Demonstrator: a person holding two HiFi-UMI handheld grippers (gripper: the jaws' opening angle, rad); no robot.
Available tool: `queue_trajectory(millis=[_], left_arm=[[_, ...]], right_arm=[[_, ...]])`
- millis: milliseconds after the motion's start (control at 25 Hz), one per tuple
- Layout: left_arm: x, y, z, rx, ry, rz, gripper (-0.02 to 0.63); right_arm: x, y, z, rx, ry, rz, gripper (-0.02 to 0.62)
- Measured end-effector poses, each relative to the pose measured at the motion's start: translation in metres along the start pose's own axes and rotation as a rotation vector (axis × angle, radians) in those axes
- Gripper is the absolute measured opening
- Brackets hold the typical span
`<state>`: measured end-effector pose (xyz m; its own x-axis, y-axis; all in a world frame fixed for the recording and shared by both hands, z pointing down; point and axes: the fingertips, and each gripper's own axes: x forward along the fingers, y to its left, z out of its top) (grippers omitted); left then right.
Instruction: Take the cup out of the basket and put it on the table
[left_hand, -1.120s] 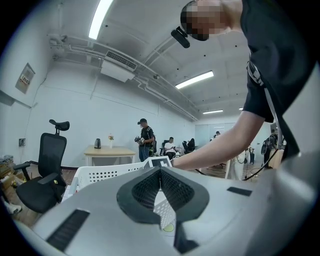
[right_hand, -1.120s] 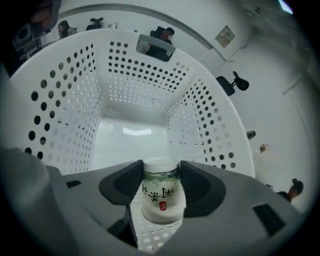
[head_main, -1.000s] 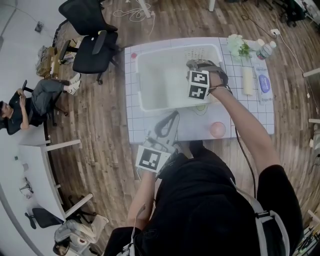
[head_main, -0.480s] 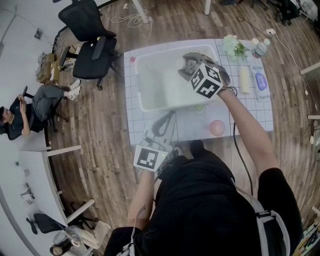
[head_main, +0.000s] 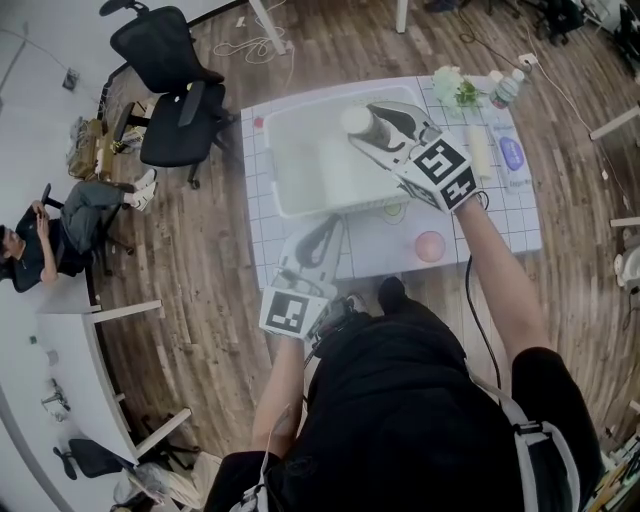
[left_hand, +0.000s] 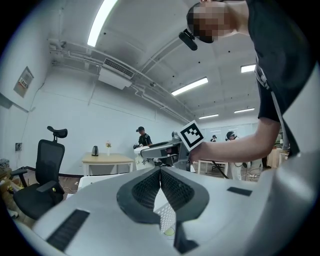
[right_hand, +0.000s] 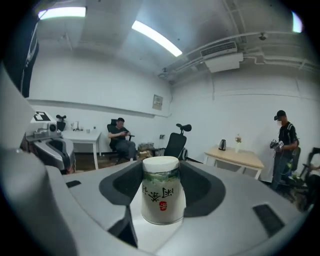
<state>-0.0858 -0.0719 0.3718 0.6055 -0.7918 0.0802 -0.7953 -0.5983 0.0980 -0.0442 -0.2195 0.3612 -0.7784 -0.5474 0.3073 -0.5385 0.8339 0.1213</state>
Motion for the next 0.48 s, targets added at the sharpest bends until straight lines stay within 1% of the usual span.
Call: queue_trajectory(millis=[80,160,200,320,480], left_arm=[[-0.002,-0.003,0.003,-0.004,-0.028,-0.013,0.01],[-0.006,-0.006,0.006,-0.017,-0.044,-0.021,0.009],[-0.008,-0.007,0.007,-0.022,-0.043,-0.021,0.009],[-0.015,-0.006,0.002,0.0,-0.021,-0.022,0.011],[-0.021,-0.014,0.011,-0.014,-0.063,-0.052,0.011]], right_arm=[[-0.014,0.01,0.01,0.03,-0.058,0.005,0.249],[-0.025,0.023,0.017,0.05,-0.095,0.009,0.249],[-0.031,0.029,0.019,0.057,-0.107,0.01,0.249],[-0.045,0.046,0.021,0.072,-0.135,0.004,0.249],[-0.065,0.068,0.021,0.094,-0.168,-0.005,0.249]])
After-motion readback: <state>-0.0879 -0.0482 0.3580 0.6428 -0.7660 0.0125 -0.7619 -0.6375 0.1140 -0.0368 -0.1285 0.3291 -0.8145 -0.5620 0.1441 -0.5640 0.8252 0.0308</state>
